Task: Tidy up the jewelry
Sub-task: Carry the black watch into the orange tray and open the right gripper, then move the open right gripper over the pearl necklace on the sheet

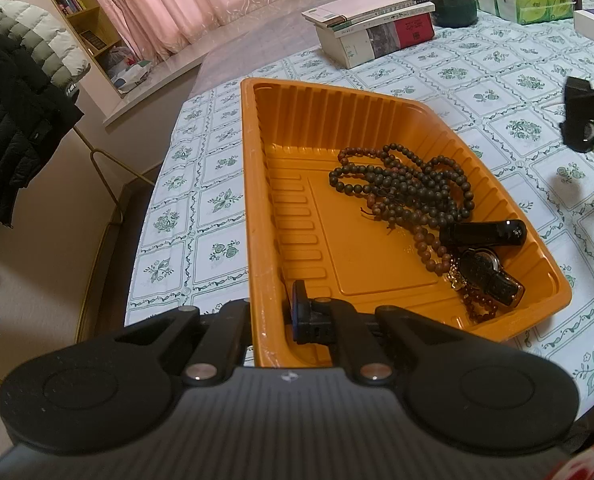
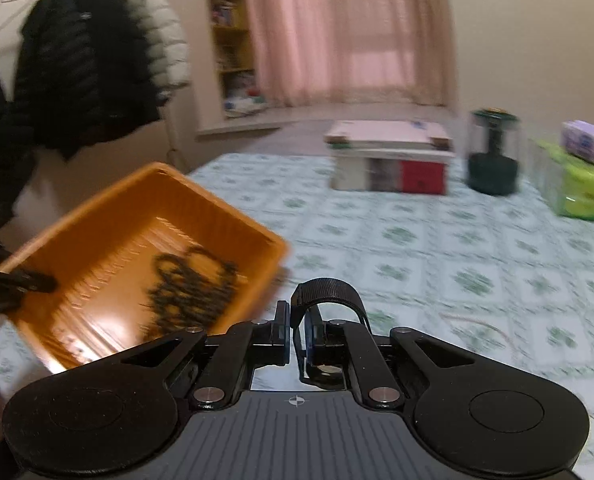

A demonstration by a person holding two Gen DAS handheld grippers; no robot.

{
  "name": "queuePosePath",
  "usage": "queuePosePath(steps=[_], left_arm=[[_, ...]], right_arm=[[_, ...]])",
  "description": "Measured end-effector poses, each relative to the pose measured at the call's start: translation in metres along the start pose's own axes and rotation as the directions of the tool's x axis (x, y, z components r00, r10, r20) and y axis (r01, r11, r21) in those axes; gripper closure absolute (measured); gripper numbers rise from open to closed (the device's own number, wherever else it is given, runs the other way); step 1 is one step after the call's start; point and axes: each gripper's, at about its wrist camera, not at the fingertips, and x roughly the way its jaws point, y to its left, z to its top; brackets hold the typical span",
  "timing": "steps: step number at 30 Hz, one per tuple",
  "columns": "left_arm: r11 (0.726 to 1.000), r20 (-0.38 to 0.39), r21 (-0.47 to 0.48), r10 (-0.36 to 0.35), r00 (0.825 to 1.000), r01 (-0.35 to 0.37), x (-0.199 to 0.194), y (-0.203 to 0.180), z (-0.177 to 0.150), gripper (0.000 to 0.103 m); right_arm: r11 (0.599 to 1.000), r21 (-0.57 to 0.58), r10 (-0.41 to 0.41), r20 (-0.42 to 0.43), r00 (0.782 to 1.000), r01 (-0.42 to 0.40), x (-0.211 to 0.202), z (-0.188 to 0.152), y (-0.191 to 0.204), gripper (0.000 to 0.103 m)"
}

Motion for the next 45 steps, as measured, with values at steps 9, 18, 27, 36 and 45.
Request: queuePosePath(steps=[9, 18, 27, 36, 45], left_arm=[[1.0, 0.0, -0.002, 0.0, 1.0, 0.0, -0.001, -0.001, 0.001, 0.099], [1.0, 0.002, -0.005, -0.003, 1.0, 0.003, 0.0, -0.001, 0.001, 0.099], [1.0, 0.002, -0.007, -0.003, 1.0, 0.003, -0.001, -0.002, 0.001, 0.099], [1.0, 0.001, -0.01, -0.004, 1.0, 0.004, 0.0, -0.002, 0.001, 0.099], [1.0, 0.003, -0.012, -0.003, 1.0, 0.003, 0.0, -0.001, 0.001, 0.1]], right_arm=[[0.965, -0.107, 0.234, -0.061, 0.97, -0.24, 0.028, 0.017, 0.06, 0.096], [0.937, -0.144, 0.298, -0.153, 0.942, -0.319, 0.058, 0.005, 0.09, 0.096], [0.939, -0.1, 0.311, -0.158, 0.937, -0.329, 0.063, 0.004, 0.091, 0.095], [0.97, -0.014, 0.241, -0.117, 0.964, -0.244, 0.035, -0.004, 0.06, 0.065], [0.996, 0.065, -0.047, -0.095, 0.994, 0.053, -0.022, -0.048, -0.01, 0.065]])
